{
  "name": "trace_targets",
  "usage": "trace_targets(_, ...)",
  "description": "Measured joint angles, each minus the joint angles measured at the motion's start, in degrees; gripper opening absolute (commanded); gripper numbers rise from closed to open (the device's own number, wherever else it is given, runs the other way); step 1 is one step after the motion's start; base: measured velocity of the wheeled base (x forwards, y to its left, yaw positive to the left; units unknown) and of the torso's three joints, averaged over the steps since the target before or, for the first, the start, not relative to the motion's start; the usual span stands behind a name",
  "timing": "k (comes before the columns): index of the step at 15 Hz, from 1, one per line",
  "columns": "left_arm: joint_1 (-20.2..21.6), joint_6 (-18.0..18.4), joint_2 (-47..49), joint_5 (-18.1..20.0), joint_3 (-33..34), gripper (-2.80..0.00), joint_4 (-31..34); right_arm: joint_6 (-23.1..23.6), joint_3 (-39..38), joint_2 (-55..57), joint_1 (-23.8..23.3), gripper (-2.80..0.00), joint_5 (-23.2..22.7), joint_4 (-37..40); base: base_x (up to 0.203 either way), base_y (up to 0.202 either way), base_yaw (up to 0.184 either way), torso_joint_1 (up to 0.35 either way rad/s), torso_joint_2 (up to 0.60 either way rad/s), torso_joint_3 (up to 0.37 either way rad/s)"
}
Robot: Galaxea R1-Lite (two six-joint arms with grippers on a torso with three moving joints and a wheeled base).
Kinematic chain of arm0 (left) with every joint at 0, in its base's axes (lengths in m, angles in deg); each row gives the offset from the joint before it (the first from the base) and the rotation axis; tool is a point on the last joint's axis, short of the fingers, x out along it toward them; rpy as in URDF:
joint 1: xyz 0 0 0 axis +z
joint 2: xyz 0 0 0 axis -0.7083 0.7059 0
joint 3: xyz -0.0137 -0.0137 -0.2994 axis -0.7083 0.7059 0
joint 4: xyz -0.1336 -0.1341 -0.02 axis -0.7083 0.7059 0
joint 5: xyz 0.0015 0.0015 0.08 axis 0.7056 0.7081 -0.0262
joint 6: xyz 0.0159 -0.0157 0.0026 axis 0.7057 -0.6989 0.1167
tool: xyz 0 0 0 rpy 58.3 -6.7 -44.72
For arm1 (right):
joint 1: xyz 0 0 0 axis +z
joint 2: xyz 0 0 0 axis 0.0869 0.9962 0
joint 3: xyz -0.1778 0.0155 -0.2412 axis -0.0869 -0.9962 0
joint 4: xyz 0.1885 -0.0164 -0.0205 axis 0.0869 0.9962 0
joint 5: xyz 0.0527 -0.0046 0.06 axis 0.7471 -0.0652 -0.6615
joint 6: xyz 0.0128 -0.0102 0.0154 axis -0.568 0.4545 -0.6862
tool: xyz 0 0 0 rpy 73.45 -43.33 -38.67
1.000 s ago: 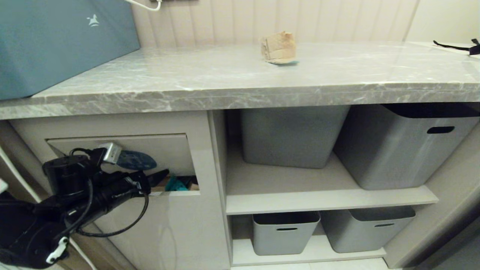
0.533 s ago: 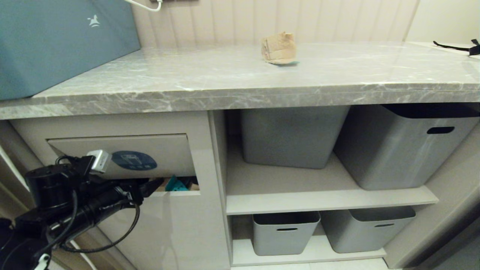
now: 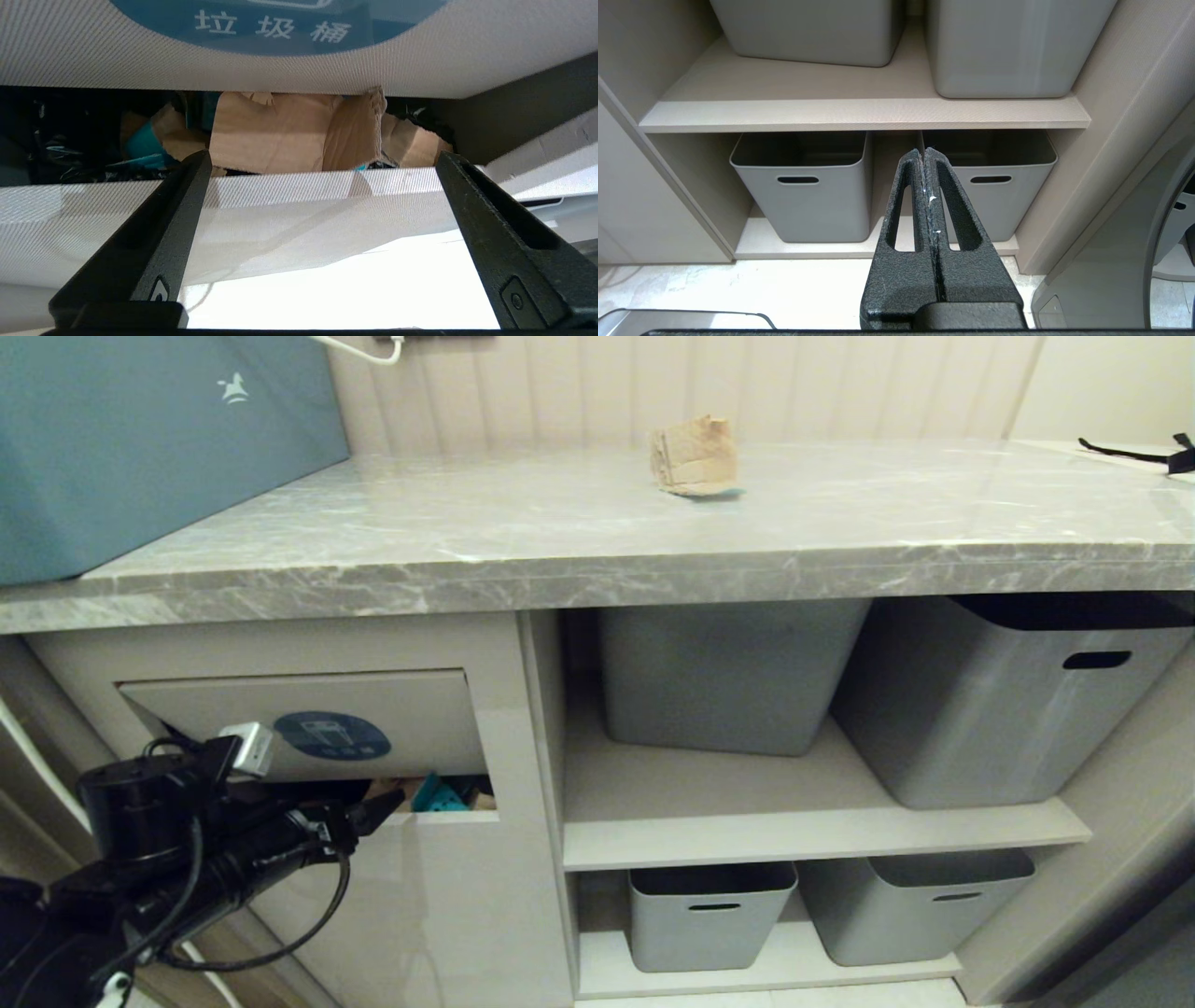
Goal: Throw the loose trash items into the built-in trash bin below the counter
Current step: Put the garbage in the trash can
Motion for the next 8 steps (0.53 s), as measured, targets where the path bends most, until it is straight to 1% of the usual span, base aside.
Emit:
trace_targets(1,-0.02,-0.03,0.39,-0.01,-0.09,-2.80,0.00,0.02,0.00,0.00,0.00,-2.80,0.00,0.00,0.000,0.000,0.000,0.000,0.00,0.000)
trace_targets(8,-0.45,-0.06,2.27,0.17,-0.03,-2.80,0.15,0.01,0.00,0.00,0.00,-2.80,0.00,0.02,0.000,0.000,0.000,0.000,0.00,0.000)
